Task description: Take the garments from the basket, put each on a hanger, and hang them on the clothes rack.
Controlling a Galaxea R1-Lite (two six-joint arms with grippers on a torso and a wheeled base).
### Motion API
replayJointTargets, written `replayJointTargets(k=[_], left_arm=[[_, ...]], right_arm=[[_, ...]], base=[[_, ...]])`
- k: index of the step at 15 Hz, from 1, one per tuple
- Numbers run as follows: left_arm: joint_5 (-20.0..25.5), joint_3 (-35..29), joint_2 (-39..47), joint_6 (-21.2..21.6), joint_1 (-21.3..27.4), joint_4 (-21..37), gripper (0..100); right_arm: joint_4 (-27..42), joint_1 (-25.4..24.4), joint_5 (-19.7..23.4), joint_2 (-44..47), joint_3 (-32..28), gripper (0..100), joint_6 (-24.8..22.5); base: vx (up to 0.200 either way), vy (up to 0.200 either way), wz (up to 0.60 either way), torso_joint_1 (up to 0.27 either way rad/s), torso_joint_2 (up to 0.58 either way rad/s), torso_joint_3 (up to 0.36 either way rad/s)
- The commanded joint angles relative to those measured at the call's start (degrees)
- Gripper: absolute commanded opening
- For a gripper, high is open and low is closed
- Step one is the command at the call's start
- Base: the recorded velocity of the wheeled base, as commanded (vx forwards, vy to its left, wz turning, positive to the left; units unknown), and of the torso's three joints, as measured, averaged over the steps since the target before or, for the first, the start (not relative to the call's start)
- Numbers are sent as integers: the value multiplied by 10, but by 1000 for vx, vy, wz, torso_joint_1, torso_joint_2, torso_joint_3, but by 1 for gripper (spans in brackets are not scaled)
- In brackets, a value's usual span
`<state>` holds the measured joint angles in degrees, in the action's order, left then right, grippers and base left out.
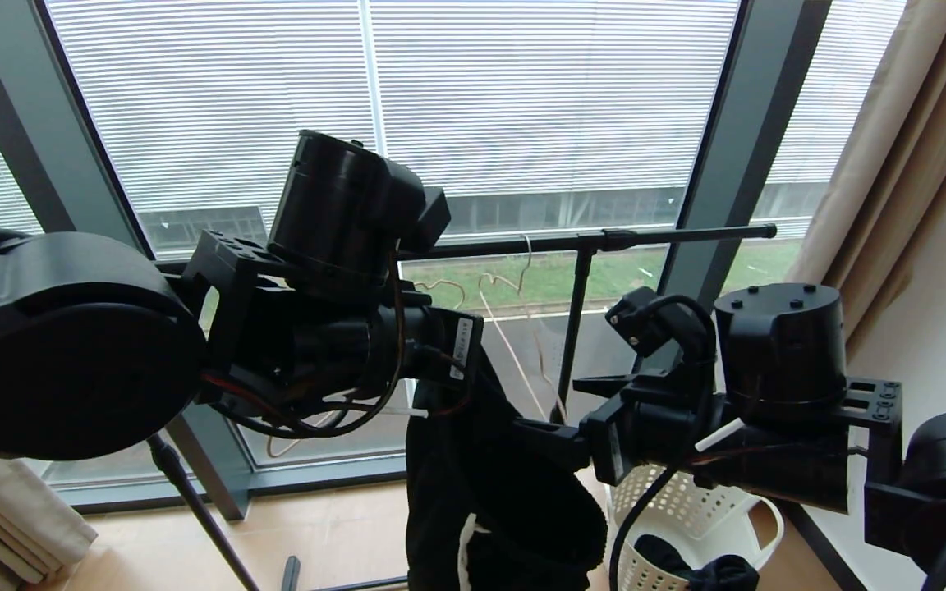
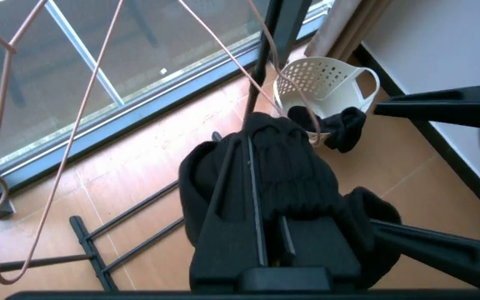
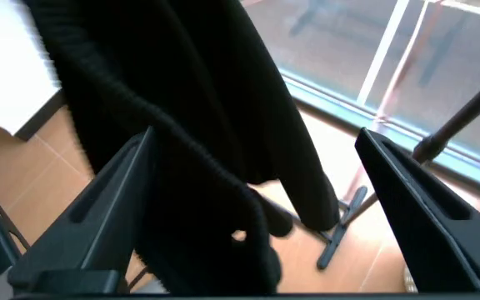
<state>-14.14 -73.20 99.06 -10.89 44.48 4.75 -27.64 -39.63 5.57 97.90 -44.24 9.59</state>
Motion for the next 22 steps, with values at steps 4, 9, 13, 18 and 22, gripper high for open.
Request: replayJointTargets(k=[4, 9, 13, 18, 22], left_arm=[[-19, 0, -5, 10, 6, 0, 0], [-19, 2, -4, 10, 0, 0, 0], [-19, 3, -5, 11, -9, 0, 0], [-19, 3, -5, 10, -9, 0, 0], [-14, 15, -12, 9, -10, 1, 0]], right_arm=[[-3, -1, -1, 65, 12, 100, -26], [-3, -9, -1, 91, 13, 100, -32], [-3, -9, -1, 100, 18, 100, -49], [-4, -9, -8, 118, 21, 0, -76], [-5, -4, -11, 120, 11, 0, -74]], base=[[0, 0, 0, 0, 0, 0], [0, 0, 0, 0, 0, 0], [0, 0, 0, 0, 0, 0], [0, 0, 0, 0, 0, 0], [0, 0, 0, 0, 0, 0]])
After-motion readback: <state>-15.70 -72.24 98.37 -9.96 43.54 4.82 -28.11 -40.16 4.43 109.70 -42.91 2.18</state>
